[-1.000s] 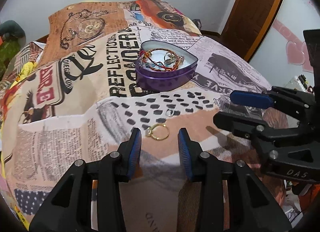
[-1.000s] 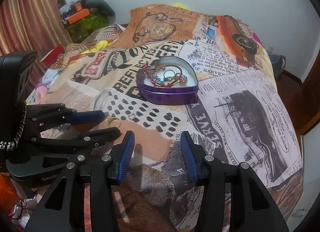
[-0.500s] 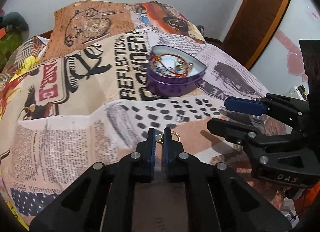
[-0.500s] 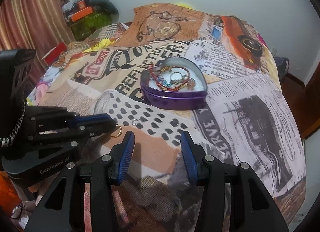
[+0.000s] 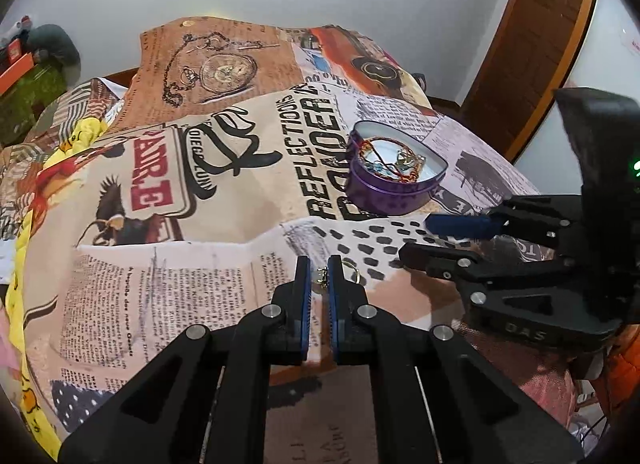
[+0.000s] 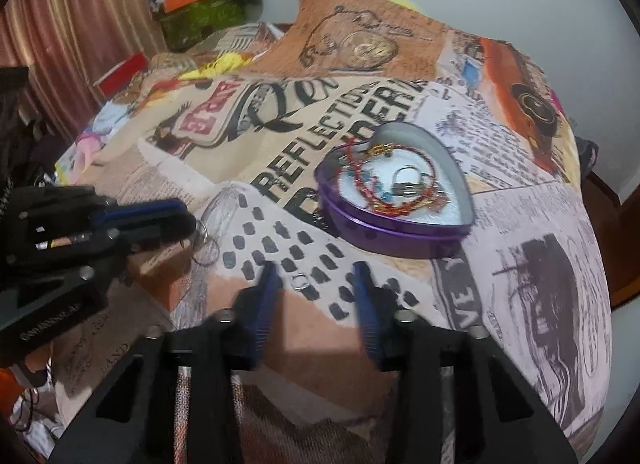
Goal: Organize jewelry
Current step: 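Grasp the small silver ring with the right tool while the left tool holds the gold ring, then carry both rings into the heart tin and open both tools inside it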
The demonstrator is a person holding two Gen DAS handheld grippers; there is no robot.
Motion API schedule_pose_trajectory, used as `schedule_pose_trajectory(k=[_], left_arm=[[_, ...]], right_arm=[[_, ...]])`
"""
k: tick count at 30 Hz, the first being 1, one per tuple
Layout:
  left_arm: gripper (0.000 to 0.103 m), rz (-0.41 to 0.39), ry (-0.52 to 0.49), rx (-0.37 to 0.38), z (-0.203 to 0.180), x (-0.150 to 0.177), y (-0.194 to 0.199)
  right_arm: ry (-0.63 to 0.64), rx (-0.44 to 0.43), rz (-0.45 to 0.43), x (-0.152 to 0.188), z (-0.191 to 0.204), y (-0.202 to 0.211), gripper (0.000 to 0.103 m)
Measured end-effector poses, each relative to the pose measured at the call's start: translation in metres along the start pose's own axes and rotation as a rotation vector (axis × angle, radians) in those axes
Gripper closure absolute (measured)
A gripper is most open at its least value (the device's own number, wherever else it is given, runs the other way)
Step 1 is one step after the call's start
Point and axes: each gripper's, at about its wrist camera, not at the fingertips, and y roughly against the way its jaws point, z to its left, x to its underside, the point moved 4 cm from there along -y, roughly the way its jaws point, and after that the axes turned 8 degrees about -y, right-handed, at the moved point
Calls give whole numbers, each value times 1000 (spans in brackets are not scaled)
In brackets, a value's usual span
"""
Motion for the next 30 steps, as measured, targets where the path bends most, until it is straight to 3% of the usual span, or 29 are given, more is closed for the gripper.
schedule_pose_trajectory(k=[7, 16, 30], left_arm=[[97, -3, 6, 2, 3, 2, 2], [97, -32, -8, -9, -6, -8, 14], [97, -107, -64, -19, -33, -41, 35]], right_arm=[[91, 16, 23, 7, 15, -6, 94], [48, 25, -24, 4, 7, 6, 94], [-45, 31, -221, -17, -14, 68, 94]])
